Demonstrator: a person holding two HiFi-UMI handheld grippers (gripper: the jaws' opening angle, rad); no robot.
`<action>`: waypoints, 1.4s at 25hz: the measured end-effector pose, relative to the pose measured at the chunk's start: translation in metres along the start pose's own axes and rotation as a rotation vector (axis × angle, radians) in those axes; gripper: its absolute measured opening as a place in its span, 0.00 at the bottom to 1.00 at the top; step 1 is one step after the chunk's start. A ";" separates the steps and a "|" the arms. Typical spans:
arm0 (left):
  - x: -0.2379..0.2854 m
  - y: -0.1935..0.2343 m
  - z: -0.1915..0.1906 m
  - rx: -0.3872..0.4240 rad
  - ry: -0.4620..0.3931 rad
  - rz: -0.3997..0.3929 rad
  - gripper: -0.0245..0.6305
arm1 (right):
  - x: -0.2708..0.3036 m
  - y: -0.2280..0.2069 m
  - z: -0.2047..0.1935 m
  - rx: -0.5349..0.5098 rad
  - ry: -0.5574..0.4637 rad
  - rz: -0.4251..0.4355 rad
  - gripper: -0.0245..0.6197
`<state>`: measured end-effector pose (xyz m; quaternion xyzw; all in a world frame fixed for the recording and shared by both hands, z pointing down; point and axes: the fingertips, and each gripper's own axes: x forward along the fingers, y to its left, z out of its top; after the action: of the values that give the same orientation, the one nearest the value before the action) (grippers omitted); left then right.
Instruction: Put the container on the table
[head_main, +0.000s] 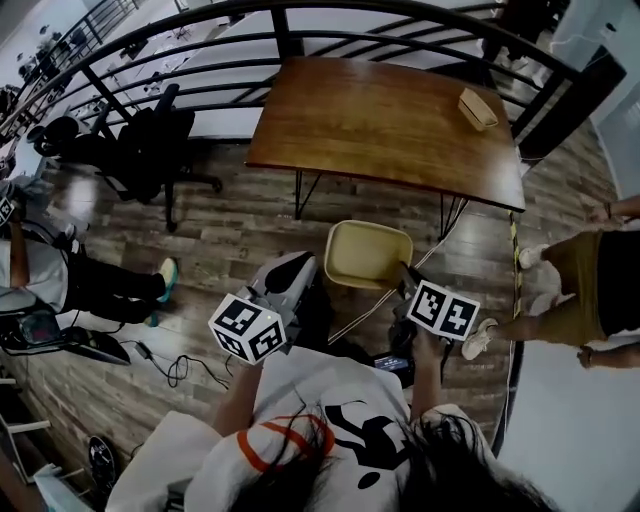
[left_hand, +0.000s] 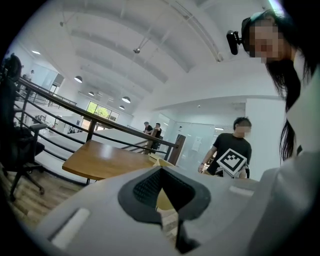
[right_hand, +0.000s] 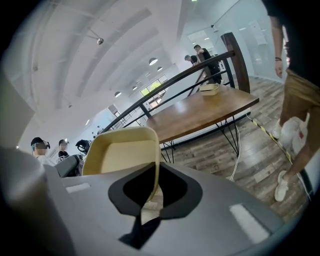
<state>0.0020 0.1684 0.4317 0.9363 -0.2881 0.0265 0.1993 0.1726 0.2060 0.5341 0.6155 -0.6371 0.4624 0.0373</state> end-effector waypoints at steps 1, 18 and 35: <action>0.001 0.011 -0.001 -0.005 0.001 0.001 0.04 | 0.010 0.004 0.000 -0.001 0.004 -0.002 0.10; 0.091 0.214 0.085 -0.013 -0.019 -0.076 0.04 | 0.187 0.070 0.120 -0.031 -0.002 -0.092 0.10; 0.141 0.317 0.126 -0.053 -0.006 -0.066 0.04 | 0.281 0.094 0.196 -0.097 0.059 -0.157 0.10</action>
<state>-0.0627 -0.1940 0.4526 0.9397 -0.2581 0.0097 0.2241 0.1310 -0.1468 0.5450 0.6471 -0.6072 0.4447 0.1220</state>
